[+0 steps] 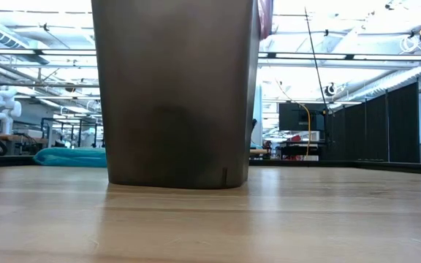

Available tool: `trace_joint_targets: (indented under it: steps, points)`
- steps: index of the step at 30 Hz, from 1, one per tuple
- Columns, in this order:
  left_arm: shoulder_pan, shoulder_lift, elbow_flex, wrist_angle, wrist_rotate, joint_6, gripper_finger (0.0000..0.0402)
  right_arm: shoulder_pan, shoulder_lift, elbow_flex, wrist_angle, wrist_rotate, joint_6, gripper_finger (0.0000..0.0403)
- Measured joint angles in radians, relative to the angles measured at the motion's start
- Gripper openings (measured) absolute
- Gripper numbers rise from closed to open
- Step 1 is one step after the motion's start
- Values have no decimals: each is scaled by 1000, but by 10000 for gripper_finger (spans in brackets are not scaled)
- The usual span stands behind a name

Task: Place trash/remove bag and relplace
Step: Remove the trash bag from the trash bin and put it on the top right of the table

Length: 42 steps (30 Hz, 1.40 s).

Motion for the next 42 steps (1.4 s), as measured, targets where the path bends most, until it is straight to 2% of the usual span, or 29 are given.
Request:
trace_joint_targets:
  steps: [11, 17, 21, 25, 31, 38, 42]
  points:
    - [17, 0, 0, 56, 9, 51, 53, 4, 0, 0, 56, -82, -8, 0]
    - [42, 3, -1, 26, 8, 31, 38, 35, 0, 0, 111, -76, -61, 0]
    - [54, 5, -15, 19, 9, -32, 16, 52, -1, 0, 145, -18, -110, 0]
    - [54, 5, -15, 4, 8, -24, 15, 51, -2, 0, 144, 2, -104, 0]
    - [22, 0, 7, 0, -21, 44, 58, 38, -2, 0, 106, -4, -67, 0]
    - [-33, 0, 28, -49, -114, 43, 129, 14, -2, 0, 77, 2, -42, 0]
    - [-69, 0, 28, -55, -158, 44, 156, -1, -2, 0, 77, 2, -43, 0]
